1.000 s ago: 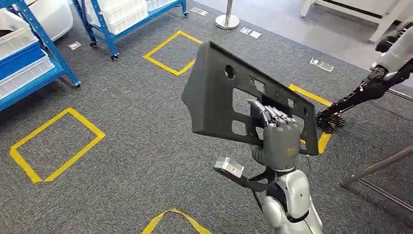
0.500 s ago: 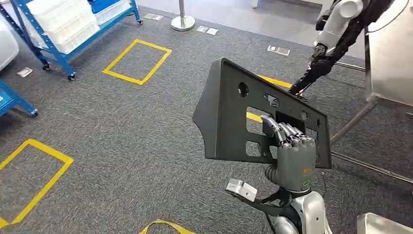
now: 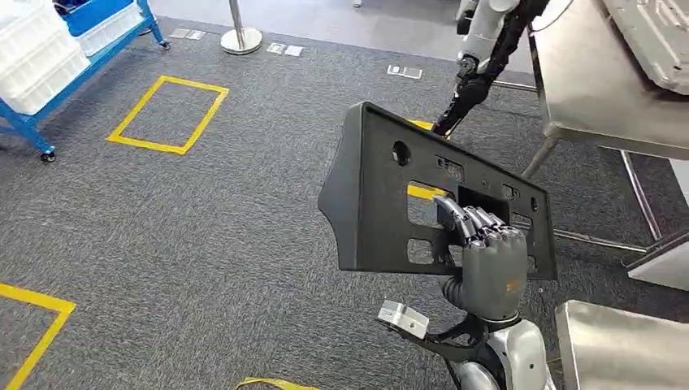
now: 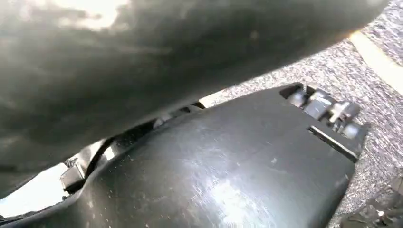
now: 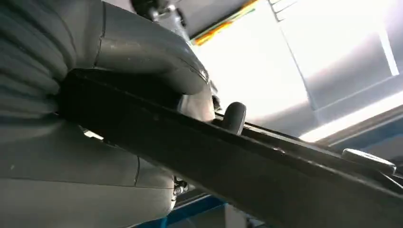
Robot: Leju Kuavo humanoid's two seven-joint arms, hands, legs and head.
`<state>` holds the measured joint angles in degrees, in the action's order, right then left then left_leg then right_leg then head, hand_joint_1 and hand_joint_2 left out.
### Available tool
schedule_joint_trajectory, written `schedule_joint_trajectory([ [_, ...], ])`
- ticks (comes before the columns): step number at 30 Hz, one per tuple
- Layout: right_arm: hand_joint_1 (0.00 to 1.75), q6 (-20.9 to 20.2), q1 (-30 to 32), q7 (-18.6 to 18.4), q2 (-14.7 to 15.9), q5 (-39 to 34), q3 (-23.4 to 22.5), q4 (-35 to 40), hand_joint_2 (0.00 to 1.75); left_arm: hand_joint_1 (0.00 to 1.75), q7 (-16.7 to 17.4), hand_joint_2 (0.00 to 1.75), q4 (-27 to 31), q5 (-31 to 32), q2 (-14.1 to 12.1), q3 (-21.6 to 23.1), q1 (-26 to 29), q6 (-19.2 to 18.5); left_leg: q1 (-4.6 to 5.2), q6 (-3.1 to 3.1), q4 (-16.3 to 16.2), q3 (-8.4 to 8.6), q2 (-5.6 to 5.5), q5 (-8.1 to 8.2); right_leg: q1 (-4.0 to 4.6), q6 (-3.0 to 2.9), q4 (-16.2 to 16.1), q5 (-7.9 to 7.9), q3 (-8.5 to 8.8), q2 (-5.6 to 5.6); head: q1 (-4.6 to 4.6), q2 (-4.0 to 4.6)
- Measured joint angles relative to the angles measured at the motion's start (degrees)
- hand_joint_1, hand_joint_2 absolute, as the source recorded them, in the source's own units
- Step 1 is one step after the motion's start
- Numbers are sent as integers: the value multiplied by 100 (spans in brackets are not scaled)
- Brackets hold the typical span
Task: Take the parts from the cabinet and place them on the table.
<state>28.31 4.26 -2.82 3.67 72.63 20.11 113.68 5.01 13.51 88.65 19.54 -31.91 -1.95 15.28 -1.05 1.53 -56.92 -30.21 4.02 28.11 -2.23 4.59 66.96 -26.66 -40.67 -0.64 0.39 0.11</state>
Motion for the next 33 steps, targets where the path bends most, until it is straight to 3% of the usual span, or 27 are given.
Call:
schedule_joint_trajectory([
  [1,175,4,1,-2,0,0,-2,-9,175,0,0,0,0,0,0,0,0,4,-12,-45,-6,33,48,30,-17,72,-571,168,337,-177,0,0],
  [2,175,7,-12,-4,0,0,-2,-17,175,0,2,0,4,-7,-18,-2,0,13,50,-100,-15,76,92,65,-17,84,-933,214,527,-583,31,0],
  [3,175,6,-46,-7,-11,2,0,-33,175,0,15,0,-4,-13,-20,-2,4,37,82,-150,-29,67,152,136,29,11,-928,246,582,-577,51,0],
  [4,175,7,-54,-9,-9,2,0,-46,175,0,31,0,-9,-42,-28,-4,3,50,105,-175,-10,115,207,142,33,-85,-897,231,564,-443,-33,0],
  [6,175,9,-52,-20,-2,0,-9,-68,175,0,31,0,-9,-48,-26,-4,-1,50,72,-212,25,184,358,167,63,-145,-886,210,536,-290,-28,0],
  [7,175,9,-51,-17,-4,2,-7,-66,175,0,33,0,-9,-48,-20,-4,-7,50,20,-271,14,203,302,211,22,-209,-906,223,554,-195,-39,0],
  [8,175,11,-52,-13,-4,4,-9,-68,175,0,31,0,-9,-46,-22,-4,-2,50,-10,-270,-126,172,-30,332,2,-225,-906,223,558,-120,-63,0],
  [9,175,11,-72,-13,-7,4,-9,-70,175,0,33,0,-11,-48,-24,-4,5,50,-8,-245,-488,2,-267,564,15,-289,-903,222,560,-44,-66,0],
  [11,175,11,-70,-13,-11,4,-9,-76,175,0,31,0,-13,-50,-24,-7,6,50,8,-220,-1531,-549,-403,1025,60,-356,-902,212,561,116,-87,0],
  [12,175,11,-67,-13,-11,4,-9,-89,175,0,33,0,-13,-50,-26,-7,6,50,8,-202,-1890,-779,-412,1093,88,-363,-900,208,563,211,-83,0],
  [13,175,11,-67,-13,-11,4,-9,-98,175,0,35,0,-13,-50,-26,-7,6,50,11,-181,-1948,-867,-421,1010,102,-364,-900,207,572,303,-85,0],
  [14,175,11,-68,-13,-11,4,-9,-98,175,0,35,0,-13,-50,-26,-7,5,50,19,-150,-1732,-822,-428,779,111,-367,-898,204,587,407,-83,0],
  [16,175,11,-69,-13,-11,4,-9,-98,175,0,35,0,-13,-50,-26,-7,5,50,22,-83,-826,-473,-549,182,116,-365,-895,201,627,593,-85,0],
  [17,175,11,-69,-13,-11,4,-11,-98,175,0,35,0,-13,-50,-26,-7,10,50,12,-50,-367,-299,-854,-56,103,-363,-898,200,628,666,-87,0],
  [18,175,11,-89,-13,-11,4,-11,-105,175,0,35,0,-20,-50,-33,-7,14,50,-18,-51,-220,-263,-1084,-18,167,-333,-862,188,599,737,-66,0],
  [19,175,11,-89,-13,-11,24,-11,-109,175,0,37,0,-20,-50,-31,-7,10,50,16,-69,-224,-270,-982,-20,103,-309,-882,199,561,792,-85,0],
  [21,175,24,-98,-56,-11,300,-33,-124,175,0,48,0,-20,-52,-31,-9,1,68,92,-20,-215,-270,-873,-36,43,-210,-936,241,533,923,-90,0],
  [22,175,37,-120,-142,-9,580,-65,-135,175,0,48,0,-20,-52,-22,-9,-1,70,58,31,-139,-228,-789,-81,81,-156,-946,251,478,1013,-74,0],
  [23,175,44,-143,-223,4,865,-107,-157,175,0,52,0,-20,-52,-15,-9,-1,76,44,53,-99,-190,-705,-115,69,-175,-820,200,426,689,-74,0],
  [24,175,41,-240,-372,22,1247,-144,-188,175,0,61,0,-20,-59,-17,-11,4,92,46,90,-88,-187,-623,-117,116,-199,-539,57,280,397,-61,0],
  [25,175,9,-345,-514,64,1511,-171,-234,175,0,74,0,-20,-61,-17,-13,6,103,64,97,-89,-185,-531,-115,125,-220,-134,-103,66,248,-44,0],
  [27,175,-132,-483,-869,331,1622,-252,-321,175,0,101,0,-20,-74,-22,-24,7,144,90,115,-90,-195,-358,-103,106,-222,725,-372,-376,134,-48,0],
  [28,175,-214,-532,-1094,528,1624,-306,-380,175,0,105,0,-20,-92,-24,-33,8,153,93,114,-90,-194,-290,-101,95,-190,863,-367,-449,121,-48,0],
  [29,175,-269,-574,-1308,740,1626,-361,-444,175,0,125,0,-20,-105,-24,-48,9,153,93,118,-91,-194,-220,-95,82,-132,705,-280,-377,109,-44,0],
  [31,175,-295,-602,-1644,1144,1628,-499,-492,175,0,182,0,-20,-109,-26,-68,9,149,92,107,-91,-184,-98,-79,69,-8,-290,77,163,-4,-46,0],
  [32,175,-282,-580,-1764,1339,1631,-587,-487,175,0,210,0,-20,-85,-24,-70,9,122,96,88,-92,-164,-49,-63,77,22,-857,227,502,-241,-39,0],
  [33,175,-262,-486,-1706,1486,1628,-748,-459,175,0,221,0,-20,-50,-39,-70,13,111,171,53,-94,-139,-19,-33,146,-35,-984,242,558,-460,-52,0],
])
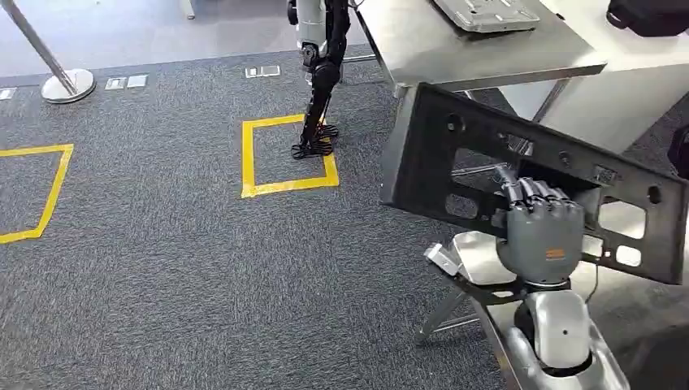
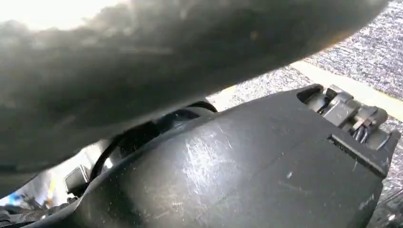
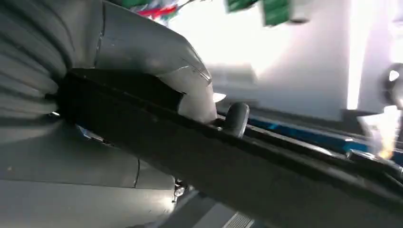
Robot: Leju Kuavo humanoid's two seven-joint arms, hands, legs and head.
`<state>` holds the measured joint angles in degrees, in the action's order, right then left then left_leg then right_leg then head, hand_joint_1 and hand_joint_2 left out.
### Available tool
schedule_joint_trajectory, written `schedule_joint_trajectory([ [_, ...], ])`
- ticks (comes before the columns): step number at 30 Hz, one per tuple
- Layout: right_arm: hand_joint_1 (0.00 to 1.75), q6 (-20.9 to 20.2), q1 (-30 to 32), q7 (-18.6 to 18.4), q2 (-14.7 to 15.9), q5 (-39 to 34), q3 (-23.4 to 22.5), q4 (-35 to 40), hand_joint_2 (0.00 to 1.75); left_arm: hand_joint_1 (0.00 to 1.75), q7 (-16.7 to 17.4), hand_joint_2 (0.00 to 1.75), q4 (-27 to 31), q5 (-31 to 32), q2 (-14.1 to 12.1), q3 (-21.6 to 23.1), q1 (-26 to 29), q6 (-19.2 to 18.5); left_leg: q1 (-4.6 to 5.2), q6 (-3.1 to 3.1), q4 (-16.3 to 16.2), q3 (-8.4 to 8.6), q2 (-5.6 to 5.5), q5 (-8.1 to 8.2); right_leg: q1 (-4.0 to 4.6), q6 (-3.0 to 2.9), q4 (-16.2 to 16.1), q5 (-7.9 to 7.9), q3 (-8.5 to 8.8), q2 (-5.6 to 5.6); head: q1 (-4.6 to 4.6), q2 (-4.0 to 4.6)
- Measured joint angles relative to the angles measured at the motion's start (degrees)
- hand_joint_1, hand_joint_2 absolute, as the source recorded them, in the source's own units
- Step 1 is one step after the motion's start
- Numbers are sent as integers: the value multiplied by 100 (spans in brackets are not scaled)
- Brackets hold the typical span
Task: Take the parts from the cabinet and place them on the table.
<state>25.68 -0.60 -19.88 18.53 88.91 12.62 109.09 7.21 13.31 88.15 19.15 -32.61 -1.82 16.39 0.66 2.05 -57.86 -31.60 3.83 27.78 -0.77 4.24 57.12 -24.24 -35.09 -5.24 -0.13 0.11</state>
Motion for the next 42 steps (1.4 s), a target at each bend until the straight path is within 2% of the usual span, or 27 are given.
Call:
schedule_joint_trajectory([
  [4,175,46,499,708,79,-20,-990,250,175,0,28,0,0,46,-9,-15,8,-22,-3,-88,20,56,213,66,14,-117,-37,37,14,283,0,0],
  [5,175,53,606,775,77,-20,-1189,319,175,0,37,0,0,63,-13,-15,5,-41,-41,-139,-32,49,133,128,-83,-158,-55,52,37,353,-7,0],
  [7,175,107,779,814,59,-33,-1504,428,175,0,50,0,0,79,-15,-18,11,-52,-62,-158,-707,-212,-290,555,-83,-230,-52,39,49,473,-24,0],
  [9,175,148,995,855,29,-122,-1769,509,175,0,55,0,0,88,-24,-31,15,-63,-65,-170,-1661,-680,-382,966,-71,-257,-51,37,52,615,-26,0],
  [10,175,155,1097,884,18,-157,-1867,538,175,0,55,0,-2,92,-28,-37,17,-68,-69,-167,-1887,-815,-385,994,-64,-257,-50,37,52,695,-26,0],
  [11,175,162,1186,913,2,-212,-1986,573,175,0,61,0,-2,94,-33,-42,21,-70,-77,-163,-1836,-816,-387,886,-64,-257,-48,37,56,779,-28,0],
  [13,175,179,1327,980,-39,-303,-2244,660,175,0,70,0,-2,94,-33,-53,24,-70,-103,-146,-1062,-469,-441,381,-77,-253,-37,37,67,975,-28,0],
  [14,175,197,1380,1002,-54,-341,-2337,706,175,0,72,0,-2,98,-35,-57,25,-72,-130,-143,-602,-246,-591,150,-87,-248,-22,36,68,1062,-31,0],
  [15,175,212,1445,1024,-70,-363,-2426,752,175,0,79,0,-2,105,-35,-63,29,-72,-176,-149,-258,-92,-990,54,-91,-212,1,26,43,1131,-28,0],
  [16,175,216,1479,1033,-76,-396,-2509,800,175,0,83,0,-7,105,-35,-74,32,-72,-187,-155,-144,-81,-1027,91,-36,-175,74,8,11,1197,-6,0],
  [19,175,223,1741,1136,-138,-505,-2769,966,175,0,87,0,-7,103,-35,-83,31,-76,-57,-36,-155,-55,-797,74,-119,-26,-6,63,-69,1412,0,0],
  [20,175,223,1850,1199,-166,-553,-2852,1028,175,0,87,0,-7,103,-33,-85,30,-74,-108,30,-97,-24,-716,31,-146,-23,48,52,-121,1354,-13,0],
  [21,175,223,1970,1292,-218,-627,-2976,1104,175,0,85,0,-7,96,-33,-92,34,-68,-92,53,-85,-11,-650,21,-90,-50,232,-56,-203,949,26,0],
  [22,175,223,2004,1372,-256,-673,-3062,1150,175,0,85,0,-7,92,-33,-96,40,-63,-86,102,-86,-16,-566,19,-77,-78,568,-245,-375,746,55,0],
  [24,175,223,2089,1466,-354,-761,-3232,1231,175,0,85,0,-7,74,-33,-107,45,-63,-59,109,-88,-43,-381,22,-77,-113,1500,-628,-833,617,46,0],
  [26,175,223,2217,1507,-436,-793,-3367,1261,175,0,85,0,-7,68,-33,-131,45,-66,-55,114,-89,-55,-207,29,-81,-46,1867,-715,-990,590,55,0],
  [27,175,223,2252,1518,-463,-802,-3402,1272,175,0,87,0,-7,68,-33,-138,45,-66,-55,109,-89,-58,-118,35,-82,11,1609,-614,-840,569,61,0],
  [29,175,192,2269,1623,-518,-828,-3488,1323,175,0,85,0,-7,68,-33,-149,44,-66,-56,82,-90,-51,43,53,-81,115,547,-317,-209,381,59,0],
  [30,175,127,2269,1711,-559,-866,-3547,1349,175,0,85,0,-4,68,-33,-157,41,-66,-17,55,-96,-12,106,70,-60,105,71,-251,106,-15,68,0],
  [31,175,51,2250,1793,-599,-898,-3597,1360,175,0,77,0,0,68,-33,-166,50,-59,24,0,-101,5,169,136,-50,83,40,-176,174,-190,72,0],
  [34,175,-109,2309,1887,-749,-933,-3662,1368,175,0,-135,0,-2,42,-57,-183,50,-61,-5,-89,-57,137,397,173,0,-74,59,-125,83,93,29,0],
  [35,175,-144,2311,1881,-786,-922,-3662,1368,175,0,-177,0,0,31,-61,-184,45,-57,-7,-147,-58,170,453,210,-28,-125,16,-95,176,198,24,0],
  [36,175,-195,2312,1830,-817,-885,-3651,1364,175,0,-203,0,-4,22,-83,-186,49,-57,-49,-194,-191,145,86,298,-115,-155,-6,-76,175,280,4,0],
  [37,175,-258,2271,1780,-832,-842,-3623,1347,175,0,-227,0,-9,9,-89,-190,58,-57,-65,-198,-483,29,-183,502,-115,-198,-5,-60,175,346,-2,0],
  [38,175,-289,2243,1738,-859,-820,-3586,1325,175,0,-236,0,-13,9,-96,-195,69,-57,-70,-206,-921,-175,-325,756,-112,-244,-5,-58,172,420,-2,0],
  [40,175,-313,2236,1708,-907,-802,-3520,1281,175,0,-240,0,-31,7,-133,-227,88,-57,-75,-224,-1809,-635,-404,1102,-96,-247,0,-60,166,602,-2,0],
  [42,175,-325,2227,1704,-946,-800,-3479,1235,175,0,-243,0,-44,0,-146,-240,91,-57,-81,-227,-1743,-681,-405,865,-99,-245,6,-61,177,779,-6,0],
])
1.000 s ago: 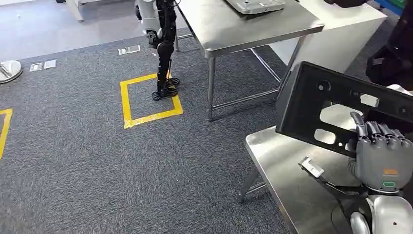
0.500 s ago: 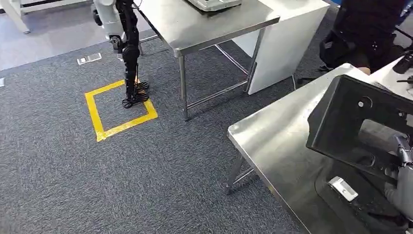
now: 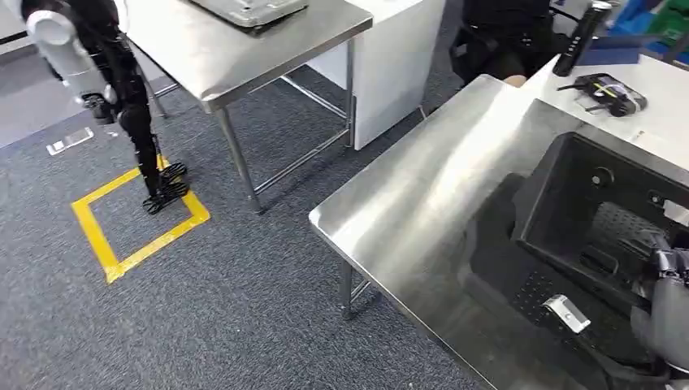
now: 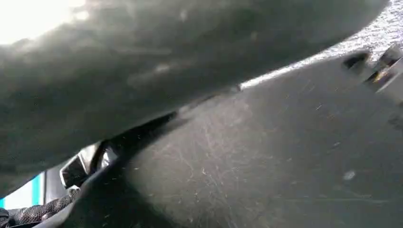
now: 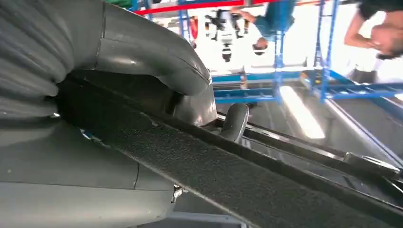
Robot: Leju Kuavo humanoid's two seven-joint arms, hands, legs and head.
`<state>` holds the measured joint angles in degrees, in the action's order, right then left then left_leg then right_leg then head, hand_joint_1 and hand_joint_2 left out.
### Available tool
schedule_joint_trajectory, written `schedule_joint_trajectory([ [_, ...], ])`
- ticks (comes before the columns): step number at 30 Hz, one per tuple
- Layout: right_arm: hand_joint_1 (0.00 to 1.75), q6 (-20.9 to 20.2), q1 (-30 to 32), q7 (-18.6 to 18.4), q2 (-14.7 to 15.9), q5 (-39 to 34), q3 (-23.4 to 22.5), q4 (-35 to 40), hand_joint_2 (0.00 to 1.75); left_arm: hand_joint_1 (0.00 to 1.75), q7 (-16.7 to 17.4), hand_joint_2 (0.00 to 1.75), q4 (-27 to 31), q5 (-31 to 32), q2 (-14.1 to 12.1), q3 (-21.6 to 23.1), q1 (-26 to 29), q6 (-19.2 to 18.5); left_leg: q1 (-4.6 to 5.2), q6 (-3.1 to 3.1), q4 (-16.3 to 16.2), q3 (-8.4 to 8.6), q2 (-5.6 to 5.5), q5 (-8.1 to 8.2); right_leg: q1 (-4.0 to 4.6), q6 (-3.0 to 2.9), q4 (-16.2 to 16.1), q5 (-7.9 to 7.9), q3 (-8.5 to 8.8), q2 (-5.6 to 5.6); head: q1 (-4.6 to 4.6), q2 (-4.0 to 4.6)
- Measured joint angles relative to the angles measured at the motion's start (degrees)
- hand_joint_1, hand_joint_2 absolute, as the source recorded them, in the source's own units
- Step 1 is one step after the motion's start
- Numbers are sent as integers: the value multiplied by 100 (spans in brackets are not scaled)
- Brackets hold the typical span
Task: Take the parts from the cabinet and place them on the table.
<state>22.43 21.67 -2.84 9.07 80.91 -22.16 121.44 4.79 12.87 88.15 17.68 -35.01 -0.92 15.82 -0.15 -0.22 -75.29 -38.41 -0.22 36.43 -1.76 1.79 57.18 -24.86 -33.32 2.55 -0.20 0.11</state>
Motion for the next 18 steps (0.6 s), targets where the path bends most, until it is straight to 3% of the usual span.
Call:
schedule_joint_trajectory([
  [2,175,-61,-9,-35,-26,-35,31,-39,175,0,0,0,-2,4,-4,0,-1,4,-33,16,924,392,-78,-572,-16,4,3,-2,25,167,0,0],
  [3,175,-112,-20,-70,-26,-72,55,-61,175,0,0,0,-2,9,-4,0,-1,4,-67,17,1334,571,-262,-758,-21,9,6,-4,25,230,-2,0],
  [4,175,-168,-67,-103,-24,-107,100,-102,175,0,2,0,-11,13,-4,-2,-8,7,-88,20,1616,623,-516,-788,45,60,75,-24,-17,288,0,0],
  [6,175,-293,-178,-194,-18,-170,207,-249,175,0,2,0,-11,61,-4,0,-18,17,-43,70,1585,603,-368,-783,13,132,20,5,-59,419,19,0],
  [7,175,-337,-215,-236,-11,-217,256,-344,175,0,29,0,-11,63,-4,-2,-21,39,-3,125,1585,605,-293,-801,-5,186,-10,40,-80,490,20,0],
  [8,175,-358,-240,-273,-7,-264,295,-441,175,0,68,0,-11,81,9,-2,-22,72,-28,196,1638,611,-220,-848,-5,231,-17,56,-163,533,11,0],
  [9,175,-372,-251,-293,-7,-311,326,-536,175,0,87,0,-11,98,13,-4,-25,105,-42,250,1671,636,-165,-889,-21,224,86,18,-187,261,20,0],
  [10,175,-383,-336,-315,11,-352,365,-637,175,0,90,0,-11,116,26,-4,-20,118,-40,285,1683,625,-120,-900,20,197,317,-116,-308,-16,57,0],
  [12,175,-457,-531,-363,37,-452,483,-887,175,0,107,0,-11,122,26,-4,-16,118,-28,302,1682,597,29,-906,23,149,1191,-494,-743,-164,76,0],
  [13,175,-514,-584,-389,41,-534,542,-1006,175,0,109,0,-11,127,26,-4,-13,118,-22,303,1681,583,106,-906,15,152,1673,-650,-971,-187,76,0],
  [14,175,-581,-642,-411,50,-631,594,-1160,175,0,111,0,-11,129,26,-4,-14,116,-22,302,1681,580,175,-905,6,195,1885,-683,-1067,-194,81,0],
  [15,175,-614,-692,-424,61,-680,630,-1279,175,0,111,0,-11,131,26,-4,-15,116,-23,299,1680,580,231,-902,-6,252,1761,-613,-1006,-203,79,0],
  [16,175,-625,-732,-428,76,-714,669,-1383,175,0,111,0,-11,138,26,-4,-15,116,-24,295,1679,582,275,-900,-20,319,1407,-466,-803,-233,83,0],
  [17,175,-652,-780,-435,94,-756,697,-1452,175,0,111,0,-11,138,28,-2,-16,116,-28,280,1678,585,316,-891,-26,388,800,-263,-470,-304,76,0],
  [18,175,-684,-838,-442,109,-802,721,-1515,175,0,111,0,-11,140,28,0,-17,116,-27,259,1671,592,343,-882,-30,431,253,-118,-158,-465,83,0],
])
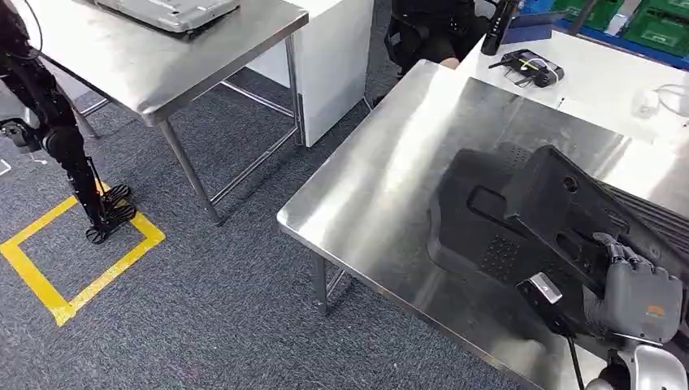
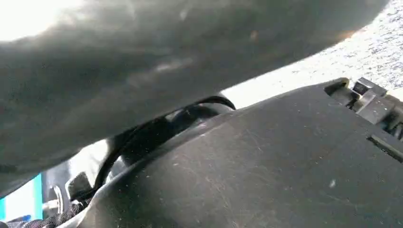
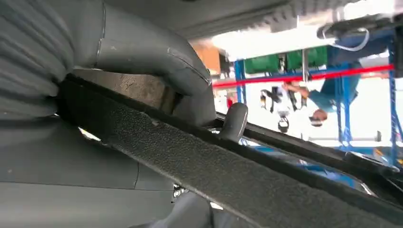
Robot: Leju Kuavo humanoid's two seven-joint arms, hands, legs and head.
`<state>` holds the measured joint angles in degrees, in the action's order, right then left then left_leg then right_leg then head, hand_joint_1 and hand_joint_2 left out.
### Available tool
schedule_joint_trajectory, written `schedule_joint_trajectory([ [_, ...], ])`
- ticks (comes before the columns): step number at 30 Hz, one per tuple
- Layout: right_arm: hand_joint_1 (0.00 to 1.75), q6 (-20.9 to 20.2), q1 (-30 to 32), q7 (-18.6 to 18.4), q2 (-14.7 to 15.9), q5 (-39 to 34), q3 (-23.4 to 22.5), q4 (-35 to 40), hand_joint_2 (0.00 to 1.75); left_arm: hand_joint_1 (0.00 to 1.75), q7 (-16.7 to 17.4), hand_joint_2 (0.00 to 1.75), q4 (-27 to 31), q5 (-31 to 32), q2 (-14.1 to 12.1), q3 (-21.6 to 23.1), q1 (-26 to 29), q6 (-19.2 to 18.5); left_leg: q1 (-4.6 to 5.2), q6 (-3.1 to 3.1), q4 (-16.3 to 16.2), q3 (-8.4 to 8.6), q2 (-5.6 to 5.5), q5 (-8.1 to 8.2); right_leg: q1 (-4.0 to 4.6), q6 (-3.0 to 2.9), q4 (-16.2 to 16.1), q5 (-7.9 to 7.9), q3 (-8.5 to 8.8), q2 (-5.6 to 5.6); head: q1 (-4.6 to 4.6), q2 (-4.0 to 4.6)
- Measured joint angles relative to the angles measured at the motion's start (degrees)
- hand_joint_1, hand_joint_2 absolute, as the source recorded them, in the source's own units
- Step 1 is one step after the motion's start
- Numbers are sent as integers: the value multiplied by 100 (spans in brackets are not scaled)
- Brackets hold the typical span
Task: Take the parts from the cabinet and place them on the table.
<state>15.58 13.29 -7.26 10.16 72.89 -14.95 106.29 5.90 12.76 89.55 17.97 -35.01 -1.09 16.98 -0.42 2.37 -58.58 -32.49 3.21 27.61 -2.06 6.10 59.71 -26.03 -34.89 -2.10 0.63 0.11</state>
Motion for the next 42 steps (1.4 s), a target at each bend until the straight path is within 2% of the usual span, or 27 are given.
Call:
schedule_joint_trajectory([
  [1,175,-48,-100,-4,15,-48,28,-83,175,0,0,0,0,0,-4,2,-1,0,64,-45,-8,-2,23,26,19,-32,-242,15,123,-102,9,0],
  [2,175,-114,-176,-15,33,-102,89,-205,175,0,0,0,0,2,-4,7,-3,0,76,-87,-5,8,59,45,37,-123,-256,76,167,-37,-4,0],
  [3,175,-164,-241,-35,46,-144,129,-306,175,0,0,0,0,7,-7,15,-6,0,76,-115,0,25,75,34,53,-174,-230,85,161,-8,-53,0],
  [5,175,-225,-430,-68,79,-221,201,-601,175,0,4,0,0,15,-4,59,-16,0,53,-183,31,62,133,18,85,-252,-242,98,145,40,-39,0],
  [6,175,-236,-574,-79,96,-232,265,-730,175,0,13,0,0,24,-7,88,-26,-2,14,-229,-31,45,56,65,-22,-308,-274,131,157,68,-53,0],
  [7,175,-238,-712,-98,103,-236,330,-847,175,0,13,0,0,33,-7,111,-26,-2,13,-249,-220,-26,-132,198,-9,-333,-274,136,159,100,-63,0],
  [8,175,-262,-871,-133,100,-221,404,-987,175,0,20,0,0,39,-7,133,-24,-4,10,-253,-622,-214,-247,435,-7,-400,-273,133,158,106,-66,0],
  [10,175,-282,-1094,-199,94,-127,563,-1245,175,0,52,0,-2,39,-11,164,-23,-20,14,-274,-1539,-673,-328,837,21,-420,-272,130,154,152,-70,0],
  [11,175,-293,-1201,-252,92,-67,652,-1375,175,0,81,0,-2,39,-11,173,-23,-42,13,-272,-1869,-865,-332,899,34,-420,-270,130,157,185,-68,0],
  [12,175,-302,-1297,-295,90,-8,737,-1513,175,0,114,0,-2,39,-11,184,-24,-66,13,-262,-1834,-880,-335,794,38,-420,-269,129,164,210,-68,0],
  [13,175,-301,-1381,-323,85,33,804,-1634,175,0,135,0,0,39,-11,208,-26,-72,13,-249,-1562,-774,-336,579,37,-419,-266,129,172,234,-70,0],
  [15,175,-302,-1555,-365,83,83,909,-1820,175,0,177,0,0,39,-11,256,-28,-107,6,-220,-538,-292,-339,40,29,-413,-261,125,196,279,-72,0],
  [16,175,-301,-1646,-378,79,99,960,-1899,175,0,186,0,0,39,-11,273,-27,-114,-4,-199,-163,-124,-362,-77,45,-402,-253,120,179,294,-74,0],
  [17,175,-315,-1741,-391,76,140,1010,-1996,175,0,190,0,0,39,-11,293,-31,-114,1,-189,-74,-118,-368,-67,105,-369,-201,103,146,315,-68,0],
  [18,175,-338,-1828,-411,76,188,1064,-2086,175,0,199,0,0,39,-9,319,-31,-125,-1,-174,-50,-130,-366,-91,92,-345,-211,115,126,318,-59,0],
  [19,175,-363,-1918,-439,70,249,1130,-2200,175,0,205,0,0,39,-7,347,-31,-122,9,-178,-46,-143,-368,-104,116,-394,-218,112,119,319,-70,0],
  [24,175,-398,-2326,-525,-7,514,1432,-2715,175,0,225,0,0,39,-7,452,-37,-136,73,-118,-50,-179,-387,-133,75,-334,-274,157,119,305,-66,0],
  [31,175,-430,-2570,-573,-105,693,1652,-3185,175,0,245,0,0,39,-9,549,-46,-173,83,-98,-54,-195,-402,-135,70,-303,-292,174,112,297,-66,0],
  [32,30,-433,-2596,-601,-118,726,1681,-3287,175,0,251,0,0,39,-9,560,-50,-177,82,-97,-54,-195,-402,-136,71,-300,-292,175,111,297,-68,0],
  [33,0,-430,-2618,-621,-133,765,1705,-3396,175,0,256,0,0,39,-9,566,-51,-186,81,-96,-54,-195,-402,-136,73,-297,-292,176,109,296,-68,0],
  [34,0,-439,-2635,-667,-151,800,1716,-3502,0,0,260,0,0,39,-9,579,-52,-195,80,-95,-53,-195,-402,-137,75,-297,-292,176,107,295,-68,0],
  [39,0,-835,-2850,-1124,-181,890,1729,-4035,0,0,315,0,0,39,-9,627,-56,-216,57,-96,-52,-173,-381,-137,99,-297,-292,176,115,300,-70,0],
  [42,0,-944,-3045,-1178,-160,833,1661,-4326,0,0,330,0,0,39,-9,667,-70,-216,44,-96,-49,-130,-372,-122,111,-300,-299,162,96,304,-63,0],
])
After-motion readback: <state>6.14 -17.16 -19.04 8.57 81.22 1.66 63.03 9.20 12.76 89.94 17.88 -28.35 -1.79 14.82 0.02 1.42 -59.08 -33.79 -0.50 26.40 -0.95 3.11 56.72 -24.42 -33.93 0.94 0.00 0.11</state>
